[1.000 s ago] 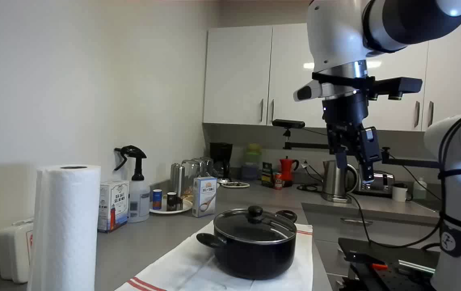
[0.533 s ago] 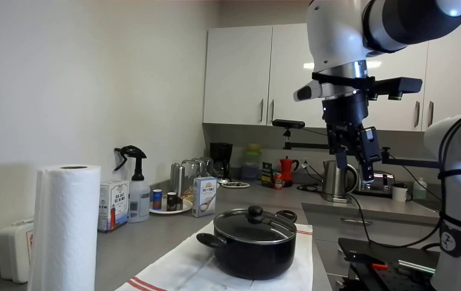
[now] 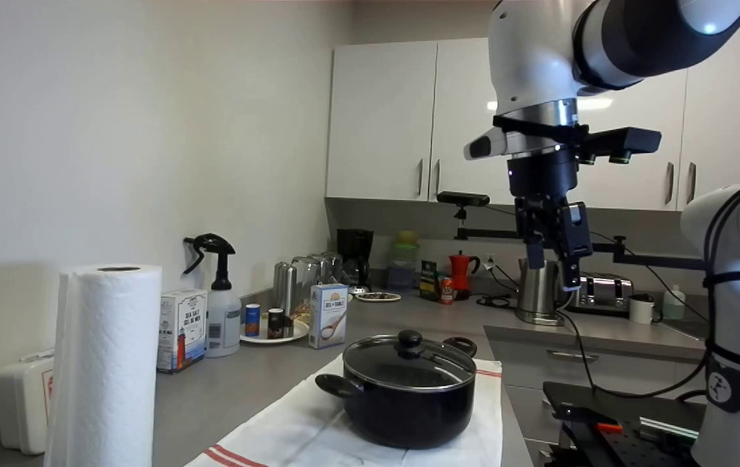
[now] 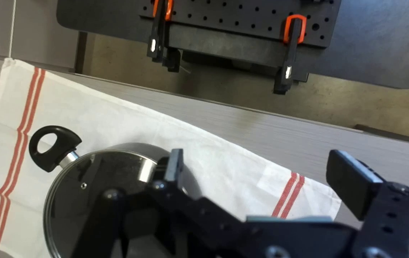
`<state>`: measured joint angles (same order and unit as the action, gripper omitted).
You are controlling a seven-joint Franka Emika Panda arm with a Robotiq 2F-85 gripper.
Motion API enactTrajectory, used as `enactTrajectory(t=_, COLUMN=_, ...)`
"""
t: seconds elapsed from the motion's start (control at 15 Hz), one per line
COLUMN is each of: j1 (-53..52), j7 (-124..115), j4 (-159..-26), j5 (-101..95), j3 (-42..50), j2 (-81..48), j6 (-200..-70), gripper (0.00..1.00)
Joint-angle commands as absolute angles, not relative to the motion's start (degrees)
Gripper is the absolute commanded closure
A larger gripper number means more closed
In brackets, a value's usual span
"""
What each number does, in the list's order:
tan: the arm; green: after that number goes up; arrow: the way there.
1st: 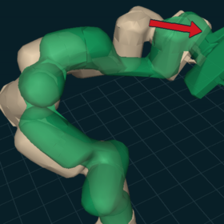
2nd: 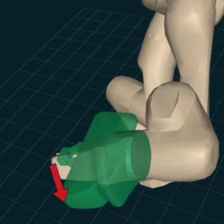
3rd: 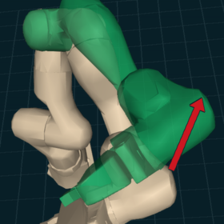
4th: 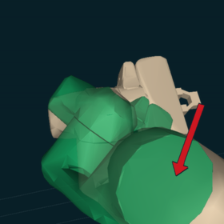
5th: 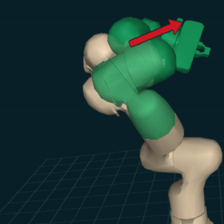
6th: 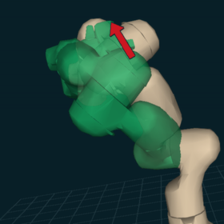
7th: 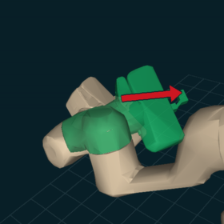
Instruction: Remove the lid from the pot
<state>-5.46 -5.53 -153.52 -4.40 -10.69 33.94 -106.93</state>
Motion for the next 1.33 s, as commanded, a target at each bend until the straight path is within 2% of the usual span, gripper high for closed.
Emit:
enactTrajectory(t=0.0, j1=-4.1, j7=-4.9, j4=-154.7, j5=-7.5, j3=-8.2, j2=32.8, j6=-113.8, gripper=0.0)
enactTrajectory(t=0.8, j1=1.2, j7=0.1, j4=-154.9, j5=-5.3, j3=2.0, j2=20.8, j6=-138.9, gripper=0.0)
enactTrajectory(t=1.27, j1=2.2, j7=3.1, j4=-153.1, j5=-1.9, j3=5.3, j2=12.6, j6=-148.7, gripper=0.0)
